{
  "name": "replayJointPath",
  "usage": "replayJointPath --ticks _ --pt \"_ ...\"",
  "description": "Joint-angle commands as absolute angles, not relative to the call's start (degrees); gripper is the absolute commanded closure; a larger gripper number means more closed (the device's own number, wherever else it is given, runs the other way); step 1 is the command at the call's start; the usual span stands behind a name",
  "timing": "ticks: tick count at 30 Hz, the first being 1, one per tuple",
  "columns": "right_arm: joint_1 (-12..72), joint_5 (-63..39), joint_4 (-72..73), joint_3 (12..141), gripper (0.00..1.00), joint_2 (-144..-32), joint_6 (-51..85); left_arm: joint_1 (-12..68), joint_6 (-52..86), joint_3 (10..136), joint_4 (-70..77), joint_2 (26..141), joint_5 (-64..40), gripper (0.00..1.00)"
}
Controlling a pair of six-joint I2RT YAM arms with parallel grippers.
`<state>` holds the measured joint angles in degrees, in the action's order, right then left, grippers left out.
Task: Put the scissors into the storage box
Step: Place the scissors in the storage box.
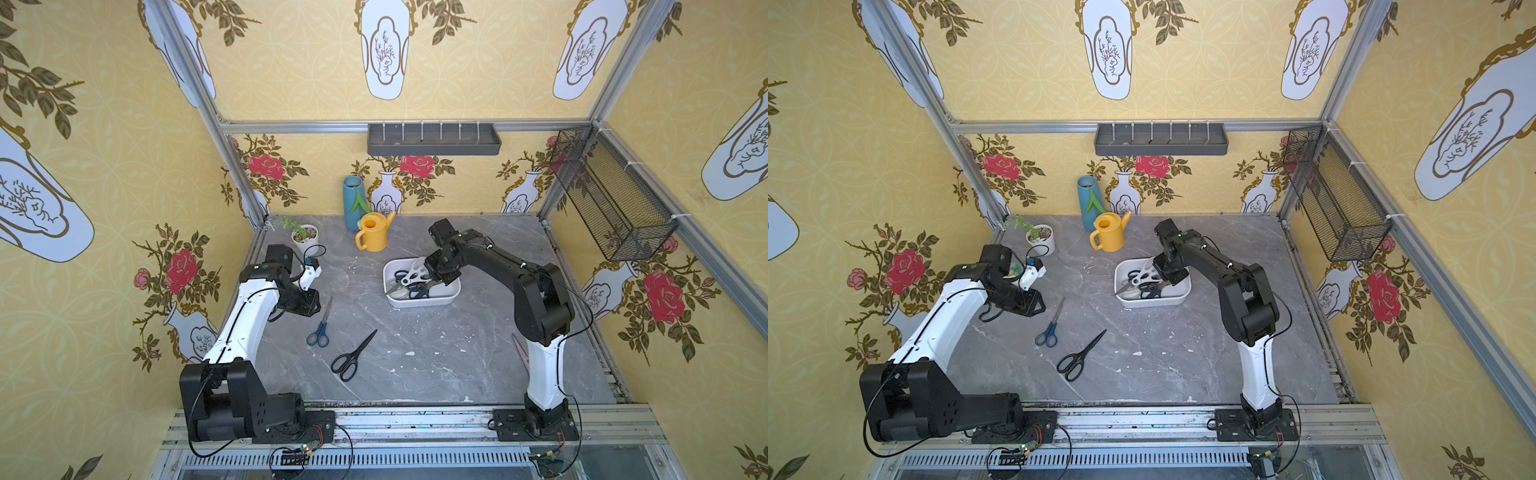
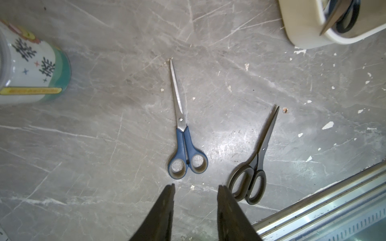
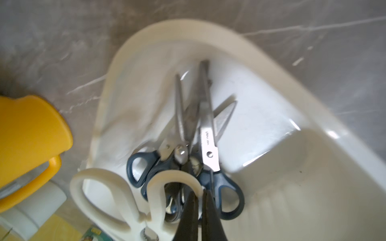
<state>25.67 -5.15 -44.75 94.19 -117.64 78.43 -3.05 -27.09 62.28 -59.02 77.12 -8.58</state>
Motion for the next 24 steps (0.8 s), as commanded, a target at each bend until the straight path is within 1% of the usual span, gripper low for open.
replayJointPath --ticks 1,2,3,4,6,9,10,12,14,16,18,20,22,24 --pt "25.8 -0.1 -46.8 93.1 1.0 -116.5 83.2 -3.4 -29.2 60.2 -59.7 77.1 -9.5 0.62" --pt "25.8 0.1 -47.1 93.3 1.0 -116.8 82.9 -3.4 -29.5 59.2 -59.4 77.0 -9.2 0.62" --pt "25.7 0.1 -47.8 94.1 0.97 -117.3 82.5 -3.5 -30.0 57.9 -58.9 77.1 -8.9 0.62" --pt "25.8 0.1 -48.0 94.6 0.9 -117.7 82.0 -3.6 -30.4 56.7 -58.3 77.2 -8.4 0.62" --pt "25.7 -0.7 -47.9 95.5 0.73 -118.0 80.8 -3.8 -31.4 53.5 -56.6 77.3 -6.9 0.62" --pt "25.8 -1.2 -48.3 96.7 0.53 -116.6 77.8 -4.9 -32.5 50.4 -54.7 78.1 -4.4 0.61" --pt "25.8 -1.0 -49.0 97.1 0.49 -115.7 76.7 -5.4 -32.6 49.8 -54.3 78.2 -4.1 0.6" --pt "26.0 -0.1 -50.4 97.1 0.47 -112.7 74.3 -6.3 -32.7 48.4 -53.0 78.3 -3.4 0.58" --pt "26.2 -0.2 -49.7 95.7 0.47 -108.8 71.4 -6.7 -32.9 47.7 -51.9 78.5 -3.1 0.59" --pt "26.9 -4.0 -43.6 92.6 0.5 -104.0 64.1 -6.8 -33.1 47.3 -50.8 79.1 -3.1 0.61" --pt "30.2 -6.4 -39.2 91.2 0.51 -100.5 56.8 -6.8 -32.8 47.2 -49.7 80.5 -3.2 0.63" --pt "35.7 -7.9 -41.7 93.2 0.51 -100.0 50.2 -6.8 -32.9 47.3 -49.0 82.4 -3.3 0.66" --pt "41.2 -5.9 -47.3 95.1 0.5 -100.6 46.9 -6.8 -33.3 46.8 -47.9 83.3 -2.9 0.67" --pt "45.4 -4.8 -47.8 92.1 0.5 -99.8 47.2 -6.8 -34.3 46.0 -46.4 84.0 -1.9 0.68"
